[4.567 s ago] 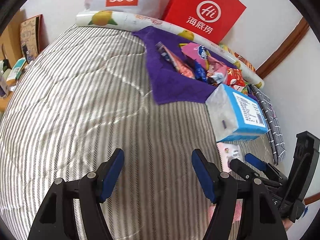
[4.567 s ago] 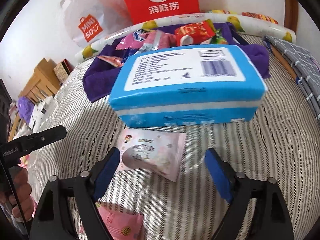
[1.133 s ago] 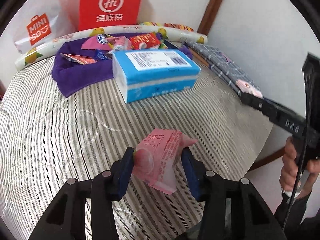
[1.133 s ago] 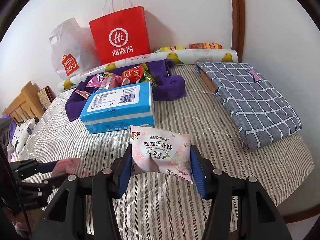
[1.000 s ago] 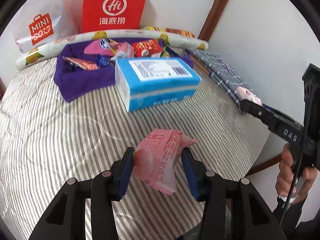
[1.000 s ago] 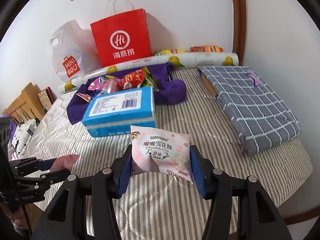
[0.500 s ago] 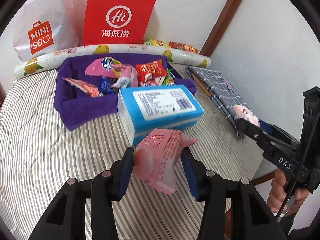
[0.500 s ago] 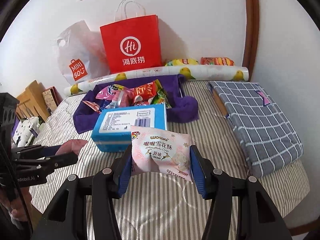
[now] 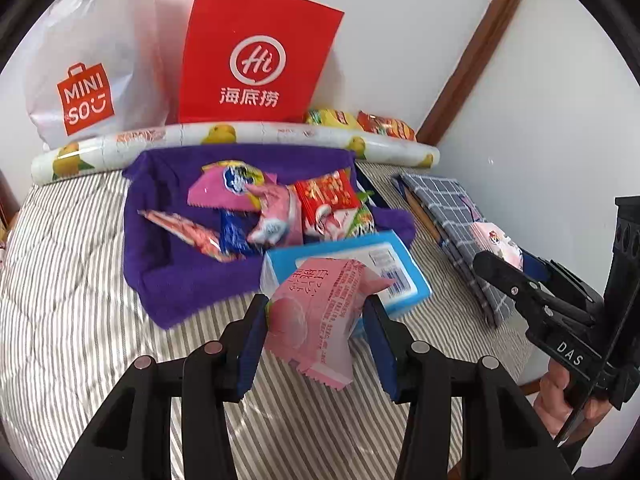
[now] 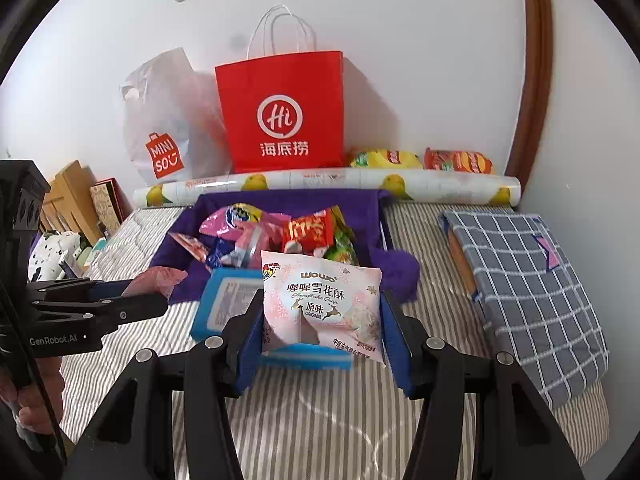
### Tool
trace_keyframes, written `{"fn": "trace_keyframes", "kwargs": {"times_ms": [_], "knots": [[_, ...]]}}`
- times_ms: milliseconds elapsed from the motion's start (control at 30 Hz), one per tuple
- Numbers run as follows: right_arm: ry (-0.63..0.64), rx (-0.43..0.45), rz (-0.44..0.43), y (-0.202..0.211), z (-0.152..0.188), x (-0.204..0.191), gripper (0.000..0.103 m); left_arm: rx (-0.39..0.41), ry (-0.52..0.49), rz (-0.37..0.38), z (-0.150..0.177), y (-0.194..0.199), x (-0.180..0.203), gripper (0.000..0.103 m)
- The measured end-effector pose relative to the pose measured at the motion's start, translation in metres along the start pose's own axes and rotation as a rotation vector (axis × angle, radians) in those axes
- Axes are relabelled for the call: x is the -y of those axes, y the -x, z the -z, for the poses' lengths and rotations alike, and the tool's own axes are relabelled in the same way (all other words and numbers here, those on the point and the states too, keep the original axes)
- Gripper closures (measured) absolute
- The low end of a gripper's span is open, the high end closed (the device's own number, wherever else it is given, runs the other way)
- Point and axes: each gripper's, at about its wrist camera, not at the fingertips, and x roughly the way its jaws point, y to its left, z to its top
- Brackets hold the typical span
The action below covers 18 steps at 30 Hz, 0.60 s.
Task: Organize snacks
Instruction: 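Carry the pink packet and wowo packet over the purple towel with both tools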
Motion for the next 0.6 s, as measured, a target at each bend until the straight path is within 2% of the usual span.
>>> {"fn": "trace_keyframes", "kwargs": {"times_ms": [600], "knots": [[0.031,0.046,-0.01,-0.036,-0.059,-0.009,0.05,0.042,0.013,-0.02,-0.062,-0.007,-0.018,0.057]]}}
